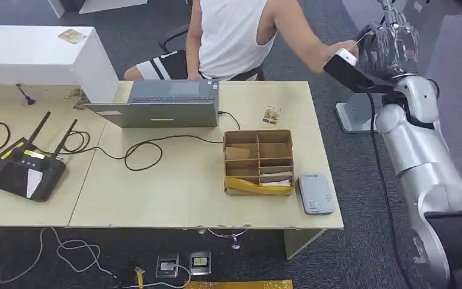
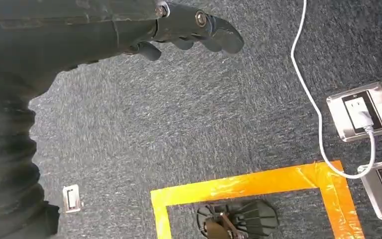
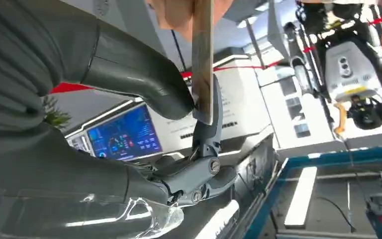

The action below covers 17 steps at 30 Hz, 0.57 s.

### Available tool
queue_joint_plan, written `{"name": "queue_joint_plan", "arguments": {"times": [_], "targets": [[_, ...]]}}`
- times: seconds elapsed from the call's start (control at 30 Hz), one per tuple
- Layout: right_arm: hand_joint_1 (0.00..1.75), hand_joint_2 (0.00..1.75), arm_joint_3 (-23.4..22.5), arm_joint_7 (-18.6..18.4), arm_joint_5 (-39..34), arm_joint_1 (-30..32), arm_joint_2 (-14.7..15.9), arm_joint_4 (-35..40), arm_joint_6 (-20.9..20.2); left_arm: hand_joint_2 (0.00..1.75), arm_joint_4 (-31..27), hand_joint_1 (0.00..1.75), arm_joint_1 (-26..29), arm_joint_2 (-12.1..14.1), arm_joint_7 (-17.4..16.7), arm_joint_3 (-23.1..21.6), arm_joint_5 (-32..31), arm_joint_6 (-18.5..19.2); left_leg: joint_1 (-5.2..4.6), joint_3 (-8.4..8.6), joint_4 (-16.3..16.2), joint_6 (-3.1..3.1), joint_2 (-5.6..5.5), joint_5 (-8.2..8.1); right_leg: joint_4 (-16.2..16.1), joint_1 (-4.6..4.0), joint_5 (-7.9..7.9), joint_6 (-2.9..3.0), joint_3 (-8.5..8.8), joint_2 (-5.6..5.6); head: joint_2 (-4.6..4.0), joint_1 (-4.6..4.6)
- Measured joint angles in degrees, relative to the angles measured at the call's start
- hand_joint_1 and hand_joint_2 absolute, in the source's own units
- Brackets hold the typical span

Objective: Pass the card to the sensor for recognition and then transmit it.

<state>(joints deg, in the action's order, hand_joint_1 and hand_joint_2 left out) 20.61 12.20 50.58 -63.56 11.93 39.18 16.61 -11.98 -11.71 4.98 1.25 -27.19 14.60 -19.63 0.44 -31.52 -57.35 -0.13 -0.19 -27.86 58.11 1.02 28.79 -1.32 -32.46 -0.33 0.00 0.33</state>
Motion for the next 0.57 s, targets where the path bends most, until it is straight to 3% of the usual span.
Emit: {"name": "queue_joint_plan", "arguments": {"times": [0.33,0.37,0.57], "targets": [[1.75,1.75,0.5,-0.5,2.2,-0.9,-0.6,-8.0,0.0,1.75,0.0,0.00,-0.3,0.0,-0.5,-1.2,-0.5,0.9,0.00,0.04,0.0,0.00,0.00,0.00,0.0,0.00,0.00,0.00,0.00,0.02,0.00,0.00],[0.02,1.75,0.5,-0.6,2.2,-0.9,-0.6,-8.3,0.0,1.75,0.0,0.00,-0.3,0.0,-0.5,-1.2,-0.5,1.0,0.00,0.04,0.0,0.00,0.01,0.00,0.0,0.00,0.00,0.00,-0.01,0.02,0.00,0.00],[0.00,1.75,0.8,-0.4,1.3,-0.5,-0.5,-10.6,1.9,1.75,0.0,0.00,-0.8,0.3,-1.1,-1.6,-0.7,1.5,0.00,0.04,0.0,0.00,0.01,0.00,0.0,0.00,0.00,0.00,-0.02,0.04,0.00,0.00]]}}
